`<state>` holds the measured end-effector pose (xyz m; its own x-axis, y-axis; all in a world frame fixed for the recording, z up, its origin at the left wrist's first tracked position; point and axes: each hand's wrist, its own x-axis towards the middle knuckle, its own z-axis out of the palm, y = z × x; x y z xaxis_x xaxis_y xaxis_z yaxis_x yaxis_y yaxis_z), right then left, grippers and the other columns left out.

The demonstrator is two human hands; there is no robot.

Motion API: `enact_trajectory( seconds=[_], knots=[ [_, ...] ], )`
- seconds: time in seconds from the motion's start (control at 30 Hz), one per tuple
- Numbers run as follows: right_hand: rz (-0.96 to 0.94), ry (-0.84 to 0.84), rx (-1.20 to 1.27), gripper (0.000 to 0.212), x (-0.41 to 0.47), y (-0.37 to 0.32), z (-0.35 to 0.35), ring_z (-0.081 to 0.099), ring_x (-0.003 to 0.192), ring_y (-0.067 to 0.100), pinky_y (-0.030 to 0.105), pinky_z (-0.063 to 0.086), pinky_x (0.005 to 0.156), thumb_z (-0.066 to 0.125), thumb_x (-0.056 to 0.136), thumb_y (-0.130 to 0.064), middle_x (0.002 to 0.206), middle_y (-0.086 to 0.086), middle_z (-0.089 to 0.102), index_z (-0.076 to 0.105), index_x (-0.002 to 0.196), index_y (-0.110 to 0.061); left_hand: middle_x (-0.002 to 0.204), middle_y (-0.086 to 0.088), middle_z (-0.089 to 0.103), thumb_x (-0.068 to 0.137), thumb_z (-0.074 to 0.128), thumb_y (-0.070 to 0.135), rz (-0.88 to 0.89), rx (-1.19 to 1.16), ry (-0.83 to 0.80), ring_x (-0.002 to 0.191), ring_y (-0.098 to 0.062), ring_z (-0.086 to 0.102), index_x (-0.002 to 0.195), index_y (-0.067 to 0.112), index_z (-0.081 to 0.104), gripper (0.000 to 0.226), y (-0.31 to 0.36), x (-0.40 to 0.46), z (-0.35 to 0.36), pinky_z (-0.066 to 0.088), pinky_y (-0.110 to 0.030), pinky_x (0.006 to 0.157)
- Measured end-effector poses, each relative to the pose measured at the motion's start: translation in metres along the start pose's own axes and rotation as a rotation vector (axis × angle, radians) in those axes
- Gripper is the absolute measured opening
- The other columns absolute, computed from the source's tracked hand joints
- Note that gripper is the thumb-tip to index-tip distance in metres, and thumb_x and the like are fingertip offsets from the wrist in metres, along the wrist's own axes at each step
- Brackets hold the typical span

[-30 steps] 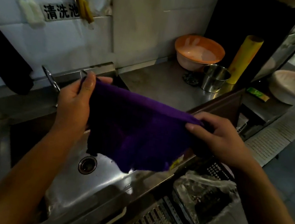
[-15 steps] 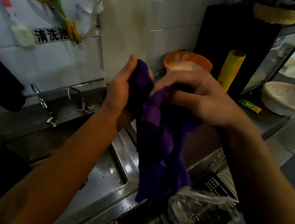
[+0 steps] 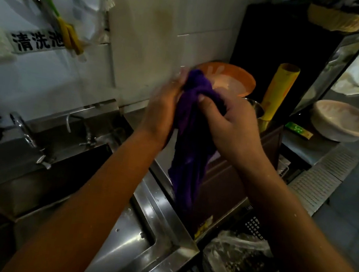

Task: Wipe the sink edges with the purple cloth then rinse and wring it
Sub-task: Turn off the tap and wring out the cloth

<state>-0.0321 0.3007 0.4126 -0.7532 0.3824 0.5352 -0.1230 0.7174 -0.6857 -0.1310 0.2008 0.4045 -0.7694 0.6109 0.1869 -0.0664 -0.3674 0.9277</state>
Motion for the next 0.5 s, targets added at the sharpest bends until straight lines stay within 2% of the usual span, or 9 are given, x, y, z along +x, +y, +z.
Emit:
enact_trajectory(
  seconds=[0.07,0.13,0.2,0.23,0.3,0.37,0.43,0.5],
  knots=[
    [0.061,0.029,0.086,0.025,0.015,-0.002,0.003,0.054,0.057,0.006,0.022,0.039,0.052,0.05,0.104,-0.03,0.065,-0.011,0.058,0.065,0.09,-0.016,0.108,-0.013,0.074,0.096,0.044,0.059,-0.152,-0.121,0.03,0.108,-0.03,0.068,0.102,0.01,0.076,0.059,-0.014,0.013,-0.027,0.045,-0.052,0.107],
    [0.16,0.04,0.196,0.028,0.031,-0.001,0.005,0.053,0.059,0.011,0.029,0.039,0.056,0.05,0.104,-0.029,0.064,-0.009,0.057,0.064,0.083,-0.016,0.105,-0.007,0.076,0.091,0.055,0.058,-0.227,-0.047,0.007,0.108,-0.029,0.068,0.093,0.017,0.078,0.048,-0.039,0.012,-0.049,0.046,-0.053,0.104],
    [0.241,0.051,0.3,0.026,0.046,0.003,0.007,0.058,0.066,0.016,0.032,0.043,0.063,0.052,0.103,-0.031,0.072,-0.001,0.062,0.066,0.088,-0.015,0.084,0.006,0.077,0.091,0.062,0.043,-0.251,0.143,-0.113,0.087,-0.018,0.071,0.087,0.02,0.075,0.027,-0.057,-0.004,-0.062,0.053,-0.037,0.082],
    [0.265,0.082,0.296,0.023,0.052,0.008,0.008,0.061,0.068,0.015,0.033,0.046,0.064,0.055,0.101,-0.033,0.075,0.001,0.065,0.067,0.09,-0.016,0.081,0.008,0.076,0.086,0.066,0.046,-0.245,0.22,-0.173,0.083,-0.016,0.071,0.088,0.023,0.074,0.024,-0.065,-0.011,-0.068,0.054,-0.031,0.074],
    [0.296,0.187,0.193,0.019,0.064,0.019,0.012,0.061,0.062,0.006,0.025,0.047,0.057,0.064,0.095,-0.034,0.071,-0.002,0.066,0.067,0.087,-0.016,0.092,0.005,0.076,0.071,0.074,0.062,-0.219,0.272,-0.314,0.088,-0.015,0.071,0.099,0.029,0.073,0.043,-0.076,-0.02,-0.078,0.054,-0.024,0.073],
    [0.349,0.225,0.044,0.025,0.071,0.034,0.015,0.051,0.047,-0.005,0.014,0.037,0.047,0.069,0.09,-0.036,0.061,-0.007,0.058,0.062,0.074,-0.018,0.094,0.001,0.074,0.057,0.079,0.073,-0.232,0.144,-0.397,0.09,-0.016,0.07,0.103,0.021,0.072,0.069,-0.074,-0.025,-0.077,0.054,-0.026,0.076],
    [0.441,0.121,-0.09,0.033,0.073,0.052,0.018,0.046,0.042,-0.006,0.011,0.031,0.042,0.07,0.089,-0.036,0.057,-0.008,0.051,0.055,0.064,-0.021,0.095,-0.003,0.074,0.052,0.086,0.067,-0.277,0.036,-0.384,0.092,-0.023,0.07,0.097,0.018,0.073,0.068,-0.071,-0.025,-0.076,0.055,-0.036,0.08],
    [0.554,-0.063,-0.158,0.028,0.067,0.072,0.023,0.052,0.054,-0.004,0.013,0.037,0.047,0.071,0.088,-0.037,0.063,-0.006,0.055,0.059,0.069,-0.02,0.103,-0.008,0.075,0.06,0.092,0.042,-0.26,0.028,-0.346,0.102,-0.029,0.071,0.098,0.02,0.076,0.046,-0.068,-0.026,-0.069,0.055,-0.043,0.088]
  ],
)
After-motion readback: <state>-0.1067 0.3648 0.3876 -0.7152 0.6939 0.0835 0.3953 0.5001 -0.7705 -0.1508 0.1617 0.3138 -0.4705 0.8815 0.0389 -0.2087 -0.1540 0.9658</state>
